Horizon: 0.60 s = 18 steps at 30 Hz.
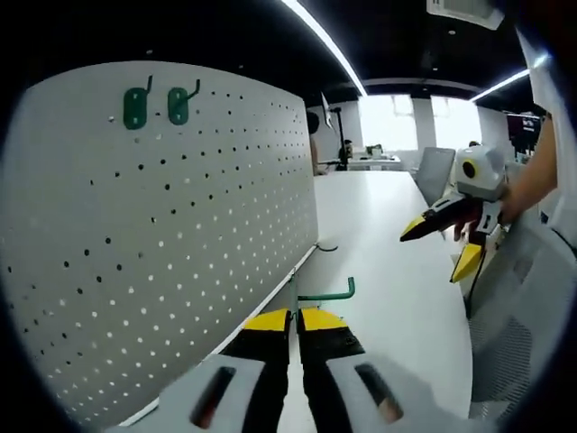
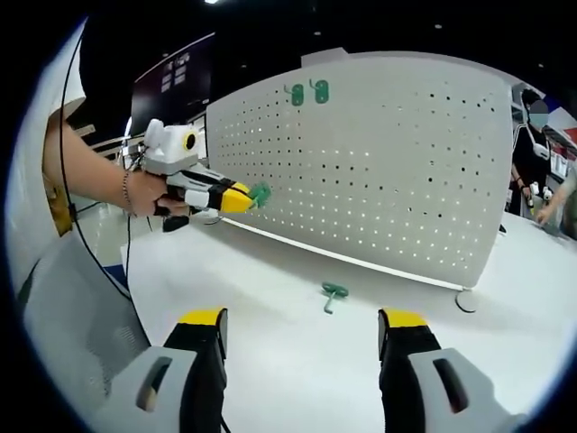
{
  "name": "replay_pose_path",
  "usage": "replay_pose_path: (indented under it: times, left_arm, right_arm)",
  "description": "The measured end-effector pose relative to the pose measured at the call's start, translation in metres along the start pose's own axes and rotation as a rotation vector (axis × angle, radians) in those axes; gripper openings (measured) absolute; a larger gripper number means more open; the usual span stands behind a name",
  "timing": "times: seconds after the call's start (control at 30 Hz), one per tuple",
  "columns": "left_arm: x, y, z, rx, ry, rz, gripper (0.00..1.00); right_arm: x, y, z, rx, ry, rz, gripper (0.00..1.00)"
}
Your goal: Insert the hook assembly into the mounting plate slot until the hook locks in place.
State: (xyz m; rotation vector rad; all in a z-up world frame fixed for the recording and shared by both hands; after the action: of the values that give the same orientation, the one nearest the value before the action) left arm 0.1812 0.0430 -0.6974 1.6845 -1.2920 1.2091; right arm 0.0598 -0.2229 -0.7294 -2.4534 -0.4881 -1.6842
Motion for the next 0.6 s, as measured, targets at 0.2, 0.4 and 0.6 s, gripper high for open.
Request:
replay_pose_path:
  times: [0.2, 0.4, 0.6]
  left_arm:
    - [0.009, 0.007, -0.008, 0.014, 0.048, 0.000, 0.03]
    - [0.017, 0.013, -0.016, 0.034, 0.095, -0.006, 0.03]
    - [0.025, 0.019, -0.026, 0.057, 0.148, -0.014, 0.03]
  right_arm:
    - [0.000, 0.000, 0.000, 0.001, 0.000, 0.000, 0.66]
    - [0.000, 0.000, 0.000, 0.002, -0.001, 0.002, 0.66]
    - [-0.001, -0.001, 0.000, 0.005, -0.003, -0.001, 0.65]
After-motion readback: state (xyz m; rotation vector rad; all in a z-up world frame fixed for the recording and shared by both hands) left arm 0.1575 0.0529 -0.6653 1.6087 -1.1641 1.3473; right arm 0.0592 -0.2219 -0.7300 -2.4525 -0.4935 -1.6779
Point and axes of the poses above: the point that each gripper's makers call its tool centre point, and the gripper's own axes: z roughly forward along the fingers, y roughly to its right, x roughly out of its top, the point moved 10 cm from there along -z, roughly backward along the fingers, and after that the axes turned 15 degrees about -x, right-handed, at the moved point
